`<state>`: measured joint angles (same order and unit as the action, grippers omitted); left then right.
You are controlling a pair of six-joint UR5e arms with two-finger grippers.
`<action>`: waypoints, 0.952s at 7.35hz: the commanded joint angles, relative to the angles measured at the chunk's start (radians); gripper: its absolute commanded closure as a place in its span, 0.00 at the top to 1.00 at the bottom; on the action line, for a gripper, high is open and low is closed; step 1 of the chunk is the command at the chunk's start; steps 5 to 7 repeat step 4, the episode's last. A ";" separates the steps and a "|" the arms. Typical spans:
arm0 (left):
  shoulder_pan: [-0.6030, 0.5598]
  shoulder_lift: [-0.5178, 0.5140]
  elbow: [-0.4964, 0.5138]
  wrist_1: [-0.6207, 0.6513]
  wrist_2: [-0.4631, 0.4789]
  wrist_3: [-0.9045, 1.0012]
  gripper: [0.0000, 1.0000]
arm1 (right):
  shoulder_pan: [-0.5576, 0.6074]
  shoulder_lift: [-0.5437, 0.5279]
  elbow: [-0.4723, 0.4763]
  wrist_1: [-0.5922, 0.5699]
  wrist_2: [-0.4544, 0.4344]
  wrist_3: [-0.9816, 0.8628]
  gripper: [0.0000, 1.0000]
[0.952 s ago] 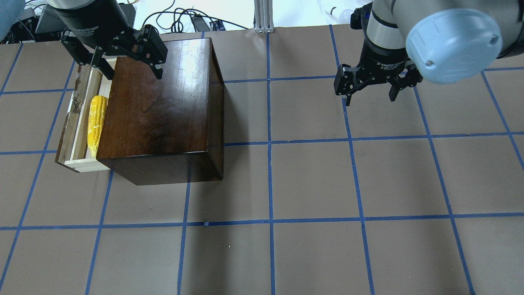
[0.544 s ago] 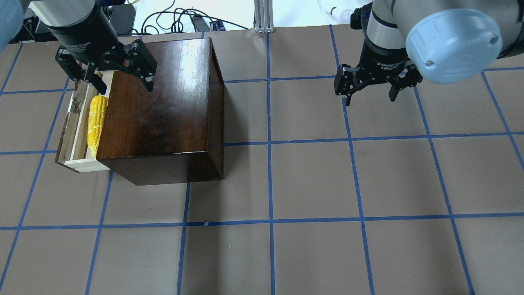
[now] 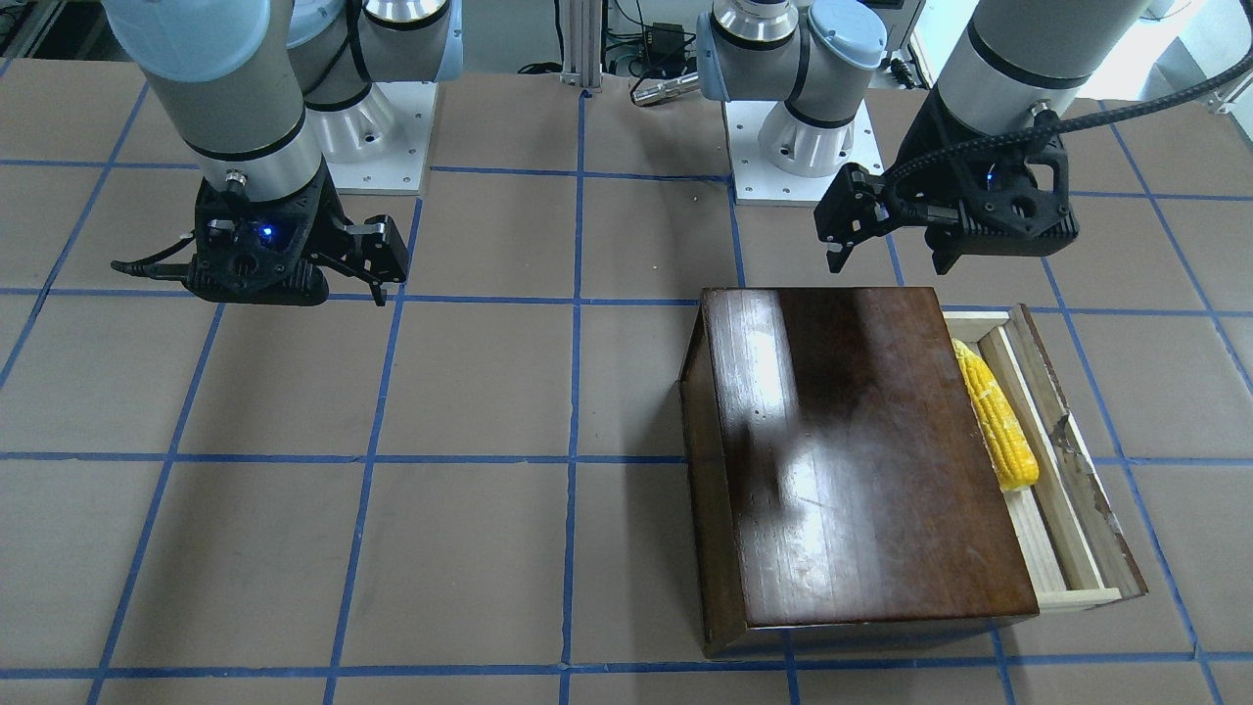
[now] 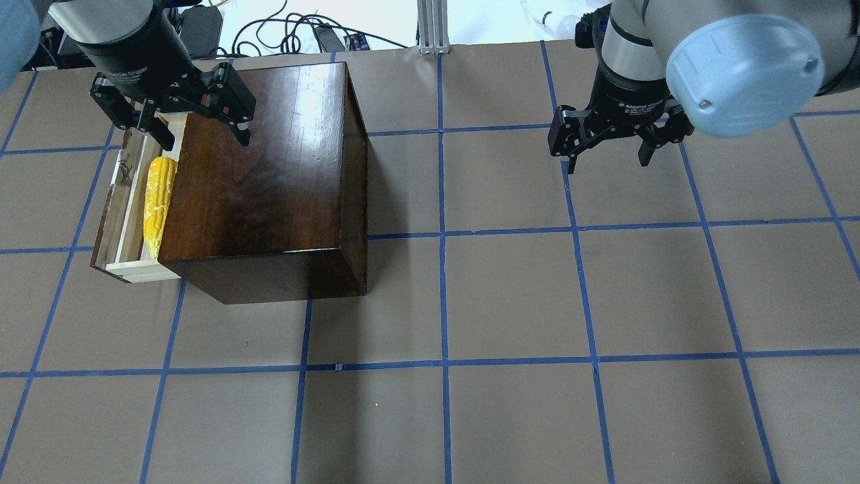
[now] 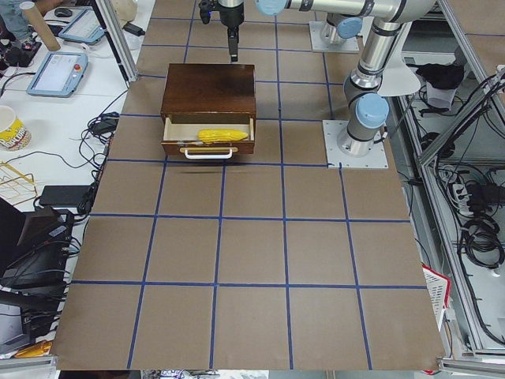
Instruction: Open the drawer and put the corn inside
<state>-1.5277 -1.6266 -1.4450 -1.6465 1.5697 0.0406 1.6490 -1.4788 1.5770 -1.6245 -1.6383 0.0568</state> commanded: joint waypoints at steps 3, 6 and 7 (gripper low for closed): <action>-0.005 0.005 -0.006 0.022 -0.008 0.010 1.00 | 0.000 0.000 0.000 0.000 0.000 0.000 1.00; -0.005 -0.001 -0.006 0.022 -0.010 0.008 1.00 | 0.000 0.000 0.000 0.000 0.000 0.000 1.00; -0.005 -0.001 -0.006 0.022 -0.010 0.008 1.00 | 0.000 0.000 0.000 0.000 0.000 0.000 1.00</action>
